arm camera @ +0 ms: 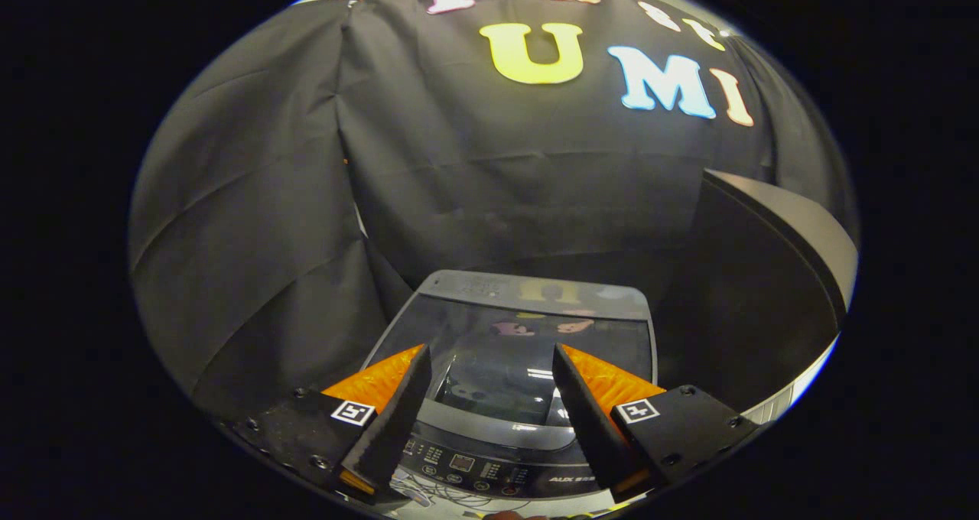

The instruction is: Put the clothes into the washing machine and then close the washing machine lid.

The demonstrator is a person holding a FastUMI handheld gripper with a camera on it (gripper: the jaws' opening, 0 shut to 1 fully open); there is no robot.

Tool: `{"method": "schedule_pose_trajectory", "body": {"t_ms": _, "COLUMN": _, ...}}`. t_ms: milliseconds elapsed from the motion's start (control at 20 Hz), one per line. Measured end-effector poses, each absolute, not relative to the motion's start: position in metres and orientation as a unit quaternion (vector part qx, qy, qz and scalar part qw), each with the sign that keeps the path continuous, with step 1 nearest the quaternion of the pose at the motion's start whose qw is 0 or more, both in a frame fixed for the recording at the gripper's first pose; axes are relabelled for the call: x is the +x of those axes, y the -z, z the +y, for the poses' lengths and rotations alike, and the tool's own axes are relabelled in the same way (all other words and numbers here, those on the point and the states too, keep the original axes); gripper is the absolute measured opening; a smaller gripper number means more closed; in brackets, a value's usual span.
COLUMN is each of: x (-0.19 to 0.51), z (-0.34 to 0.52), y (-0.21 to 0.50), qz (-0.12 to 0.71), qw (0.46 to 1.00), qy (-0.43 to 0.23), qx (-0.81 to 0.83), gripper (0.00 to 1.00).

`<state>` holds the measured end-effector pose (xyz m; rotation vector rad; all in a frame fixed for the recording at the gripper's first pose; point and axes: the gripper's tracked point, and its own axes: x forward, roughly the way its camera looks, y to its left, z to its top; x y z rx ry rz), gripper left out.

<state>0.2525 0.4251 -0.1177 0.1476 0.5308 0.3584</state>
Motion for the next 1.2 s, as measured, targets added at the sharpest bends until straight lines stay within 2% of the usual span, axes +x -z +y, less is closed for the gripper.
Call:
{"method": "schedule_pose_trajectory", "body": {"t_ms": 200, "x": 0.221, "z": 0.356, "y": 0.079, "qz": 0.187, "qw": 0.961, "qy": -0.189, "qx": 0.070, "gripper": 0.99}}
{"method": "schedule_pose_trajectory", "body": {"t_ms": 350, "x": 0.191, "z": 0.286, "y": 0.035, "qz": 0.091, "qw": 0.976, "qy": -0.188, "qx": 0.056, "gripper": 0.99}}
{"method": "schedule_pose_trajectory", "body": {"t_ms": 500, "x": 0.157, "z": 0.214, "y": 0.025, "qz": 0.013, "qw": 0.981, "qy": -0.187, "qx": 0.046, "gripper": 0.99}}
{"method": "schedule_pose_trajectory", "body": {"t_ms": 800, "x": 0.075, "z": 0.092, "y": 0.061, "qz": -0.007, "qw": 0.987, "qy": -0.154, "qx": 0.043, "gripper": 0.99}}
{"method": "schedule_pose_trajectory", "body": {"t_ms": 1200, "x": 0.027, "z": 0.001, "y": 0.114, "qz": 0.014, "qw": 0.997, "qy": -0.064, "qx": 0.038, "gripper": 0.99}}
